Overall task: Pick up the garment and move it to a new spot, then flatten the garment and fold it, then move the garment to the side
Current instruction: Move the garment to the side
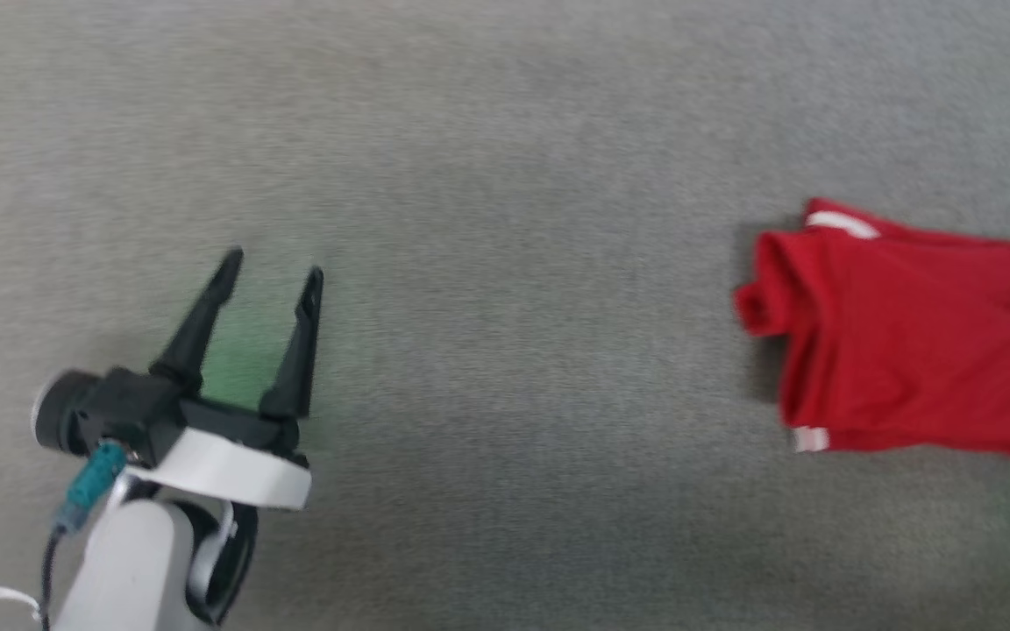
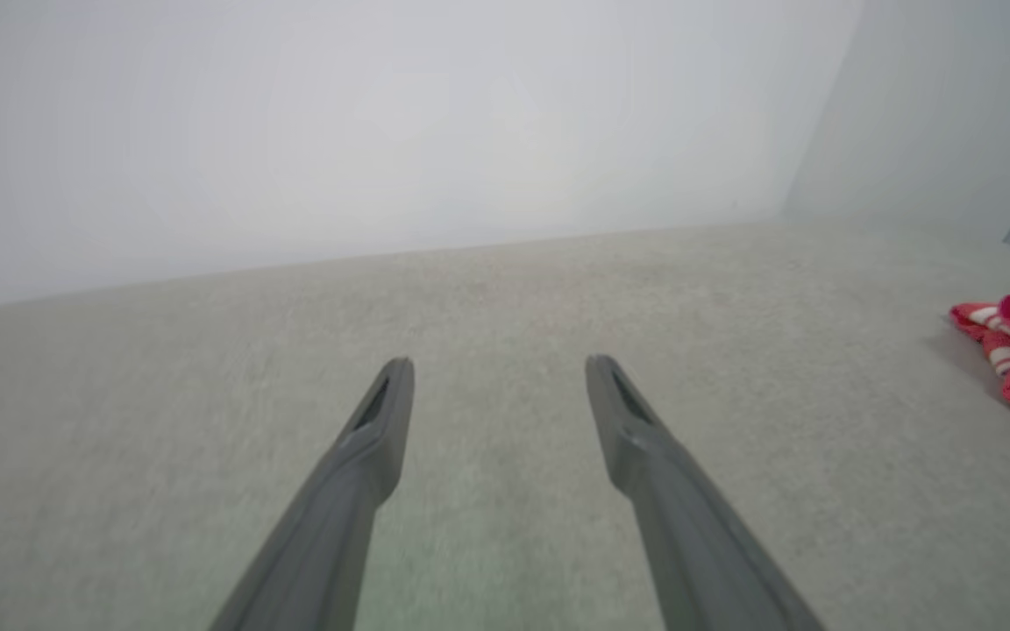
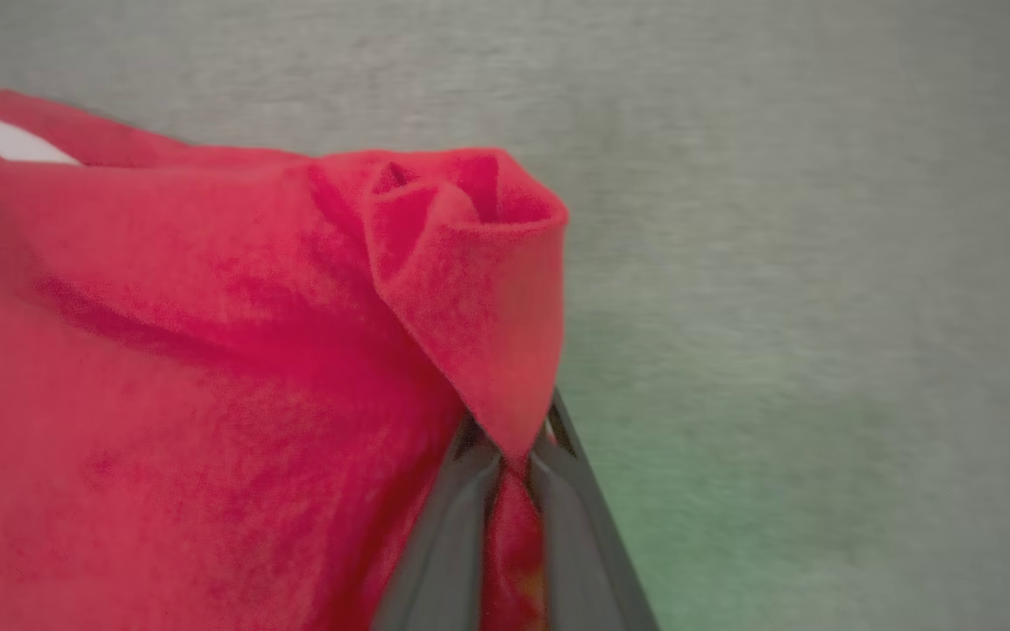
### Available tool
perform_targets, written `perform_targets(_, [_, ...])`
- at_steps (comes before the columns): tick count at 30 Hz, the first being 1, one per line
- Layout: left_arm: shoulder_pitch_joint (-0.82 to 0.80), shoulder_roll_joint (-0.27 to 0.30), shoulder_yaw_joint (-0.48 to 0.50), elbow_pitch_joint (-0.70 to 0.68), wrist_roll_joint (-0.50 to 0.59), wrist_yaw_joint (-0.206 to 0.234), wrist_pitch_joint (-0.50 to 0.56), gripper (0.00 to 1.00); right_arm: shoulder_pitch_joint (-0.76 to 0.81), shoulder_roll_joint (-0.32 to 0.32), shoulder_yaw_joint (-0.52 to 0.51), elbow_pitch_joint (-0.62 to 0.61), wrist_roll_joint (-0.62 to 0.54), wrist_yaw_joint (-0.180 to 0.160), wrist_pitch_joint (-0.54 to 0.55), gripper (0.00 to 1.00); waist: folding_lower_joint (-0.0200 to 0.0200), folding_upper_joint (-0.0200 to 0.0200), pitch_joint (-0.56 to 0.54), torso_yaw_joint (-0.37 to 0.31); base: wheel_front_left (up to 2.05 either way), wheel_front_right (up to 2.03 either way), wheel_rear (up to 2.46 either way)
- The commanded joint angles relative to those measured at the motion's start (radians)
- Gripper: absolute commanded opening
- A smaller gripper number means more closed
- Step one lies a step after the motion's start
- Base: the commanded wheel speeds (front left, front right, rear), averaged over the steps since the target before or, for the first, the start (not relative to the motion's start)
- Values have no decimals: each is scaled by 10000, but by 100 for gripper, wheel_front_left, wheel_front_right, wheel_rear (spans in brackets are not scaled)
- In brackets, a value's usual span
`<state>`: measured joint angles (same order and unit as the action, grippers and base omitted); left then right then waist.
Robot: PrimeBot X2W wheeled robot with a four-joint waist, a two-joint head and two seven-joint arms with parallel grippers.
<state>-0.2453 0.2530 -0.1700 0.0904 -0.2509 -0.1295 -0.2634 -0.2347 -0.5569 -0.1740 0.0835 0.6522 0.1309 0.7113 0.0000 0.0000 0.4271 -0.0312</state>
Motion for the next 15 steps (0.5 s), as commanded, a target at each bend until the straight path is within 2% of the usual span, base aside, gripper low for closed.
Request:
perform_targets(1, [-270,136,-18,-64,25,-13,-11,100,-77,-113,-238,5,-89,-5,-147,0,0,0,374,-479,0,0,0])
perform_targets(8, [-1722,627,-715,-400,155,-13,-13,100,-899,-928,-1711,1199,-842,-4,-1170,0,0,0,1499,-1037,0,0,0])
perform_targets(15, [-3169,915,-1179,-653,86,-4,-13,100,-2152,-1446,-2258,2740,-1542,-4,-2364,0,0,0,2427,-1169,0,0,0])
